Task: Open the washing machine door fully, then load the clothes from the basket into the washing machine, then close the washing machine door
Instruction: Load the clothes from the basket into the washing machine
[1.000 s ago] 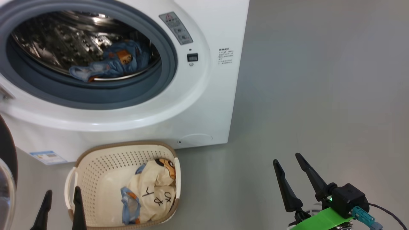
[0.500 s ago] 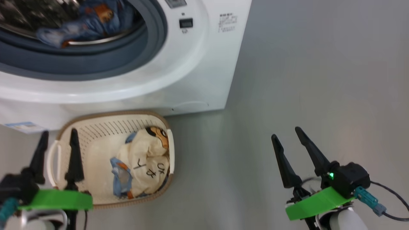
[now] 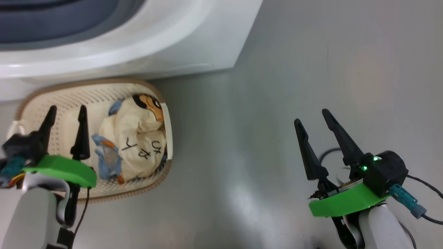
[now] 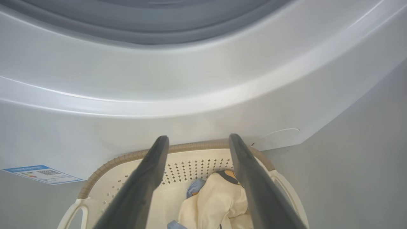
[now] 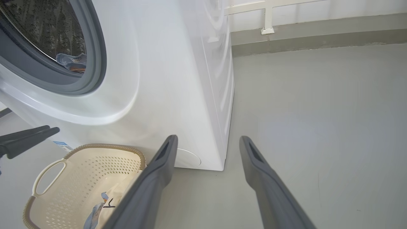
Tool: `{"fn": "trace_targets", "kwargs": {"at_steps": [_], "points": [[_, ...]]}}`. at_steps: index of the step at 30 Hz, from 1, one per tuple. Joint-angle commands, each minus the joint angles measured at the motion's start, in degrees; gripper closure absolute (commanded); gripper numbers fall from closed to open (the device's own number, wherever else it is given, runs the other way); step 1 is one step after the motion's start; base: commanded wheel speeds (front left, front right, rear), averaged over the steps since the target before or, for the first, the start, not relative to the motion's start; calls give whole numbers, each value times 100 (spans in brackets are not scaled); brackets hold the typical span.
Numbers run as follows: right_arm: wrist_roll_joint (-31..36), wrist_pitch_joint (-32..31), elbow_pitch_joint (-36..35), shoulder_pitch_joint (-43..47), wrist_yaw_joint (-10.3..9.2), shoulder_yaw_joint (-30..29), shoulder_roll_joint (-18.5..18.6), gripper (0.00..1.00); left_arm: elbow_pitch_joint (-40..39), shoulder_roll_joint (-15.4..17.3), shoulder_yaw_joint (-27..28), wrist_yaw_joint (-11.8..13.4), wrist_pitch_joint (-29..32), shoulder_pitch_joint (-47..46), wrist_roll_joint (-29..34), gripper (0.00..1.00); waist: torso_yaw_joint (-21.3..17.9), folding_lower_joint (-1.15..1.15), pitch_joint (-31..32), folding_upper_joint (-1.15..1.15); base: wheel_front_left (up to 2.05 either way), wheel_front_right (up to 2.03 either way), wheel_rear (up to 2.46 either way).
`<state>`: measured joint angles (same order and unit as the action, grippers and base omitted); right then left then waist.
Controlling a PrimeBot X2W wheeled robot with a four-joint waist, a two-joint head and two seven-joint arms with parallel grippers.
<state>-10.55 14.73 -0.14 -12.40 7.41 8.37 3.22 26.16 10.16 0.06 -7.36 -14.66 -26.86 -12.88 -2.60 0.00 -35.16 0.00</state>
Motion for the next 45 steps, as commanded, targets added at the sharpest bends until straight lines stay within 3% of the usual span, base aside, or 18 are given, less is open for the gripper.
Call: {"fn": "trace_targets", "kwargs": {"at_steps": [1, 12, 19, 36, 45], "points": [[28, 27, -155, -4, 8, 129, -35, 0, 23, 277, 55, -11, -34, -77, -43, 0, -133, 0, -523, 0, 0, 0, 0], [-66, 27, -312, -154, 8, 157, -35, 0, 1723, 915, -1534, -12, -32, -926, -783, 0, -351, 0, -1159, 0, 0, 0, 0], [-219, 27, -398, -214, 8, 184, -35, 0, 2362, 1345, -2625, -13, -33, -1463, -1633, 0, -511, 0, -1576, 0, 0, 0, 0], [-287, 27, -411, -246, 8, 257, -35, 0, 2981, 1660, -3823, -13, 23, -2120, -2744, 0, -576, 0, -1965, 0, 0, 0, 0], [-306, 27, -443, -228, 8, 248, -35, 0, 2735, 1769, -4197, -13, 392, -2368, -3869, 0, -631, 0, -2090, 0, 0, 0, 0]]}}
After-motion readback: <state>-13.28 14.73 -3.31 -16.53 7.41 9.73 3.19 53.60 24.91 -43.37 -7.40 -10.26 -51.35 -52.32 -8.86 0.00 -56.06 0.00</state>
